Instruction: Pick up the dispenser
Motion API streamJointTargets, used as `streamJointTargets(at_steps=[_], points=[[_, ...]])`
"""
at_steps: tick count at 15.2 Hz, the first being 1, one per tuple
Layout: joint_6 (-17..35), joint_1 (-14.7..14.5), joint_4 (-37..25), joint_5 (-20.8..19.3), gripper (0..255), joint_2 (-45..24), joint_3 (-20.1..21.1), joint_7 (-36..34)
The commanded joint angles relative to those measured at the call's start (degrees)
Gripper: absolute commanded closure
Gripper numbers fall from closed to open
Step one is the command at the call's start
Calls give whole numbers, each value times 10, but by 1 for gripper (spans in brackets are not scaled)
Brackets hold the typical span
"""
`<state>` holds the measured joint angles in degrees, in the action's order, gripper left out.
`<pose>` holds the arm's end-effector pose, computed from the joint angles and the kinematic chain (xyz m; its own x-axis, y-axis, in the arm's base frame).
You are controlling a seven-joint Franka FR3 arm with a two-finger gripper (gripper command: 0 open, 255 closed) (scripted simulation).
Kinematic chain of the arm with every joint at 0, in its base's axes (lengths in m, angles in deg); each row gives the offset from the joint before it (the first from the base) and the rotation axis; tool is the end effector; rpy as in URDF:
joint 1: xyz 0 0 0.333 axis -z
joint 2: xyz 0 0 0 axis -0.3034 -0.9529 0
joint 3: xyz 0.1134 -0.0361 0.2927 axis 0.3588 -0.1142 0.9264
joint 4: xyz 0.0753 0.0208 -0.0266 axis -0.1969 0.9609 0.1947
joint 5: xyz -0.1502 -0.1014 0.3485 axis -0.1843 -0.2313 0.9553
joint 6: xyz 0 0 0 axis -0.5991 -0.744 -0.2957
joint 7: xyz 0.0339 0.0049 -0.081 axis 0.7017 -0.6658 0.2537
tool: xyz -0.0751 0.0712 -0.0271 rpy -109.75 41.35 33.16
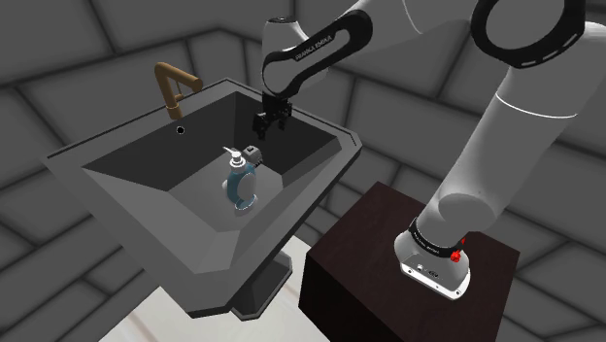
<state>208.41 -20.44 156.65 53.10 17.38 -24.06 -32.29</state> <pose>0.5467 0.0956 0.3641 0.9946 0.0669 0.0790 0.0724 -0.9950 -0.0686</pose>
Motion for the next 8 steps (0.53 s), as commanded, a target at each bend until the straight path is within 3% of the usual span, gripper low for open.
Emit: streamJointTargets(at_steps=[1, 8], points=[[17, -3, -31, -8, 0, -49, 1, -6], [49, -19, -153, -31, 0, -206, -3, -23]])
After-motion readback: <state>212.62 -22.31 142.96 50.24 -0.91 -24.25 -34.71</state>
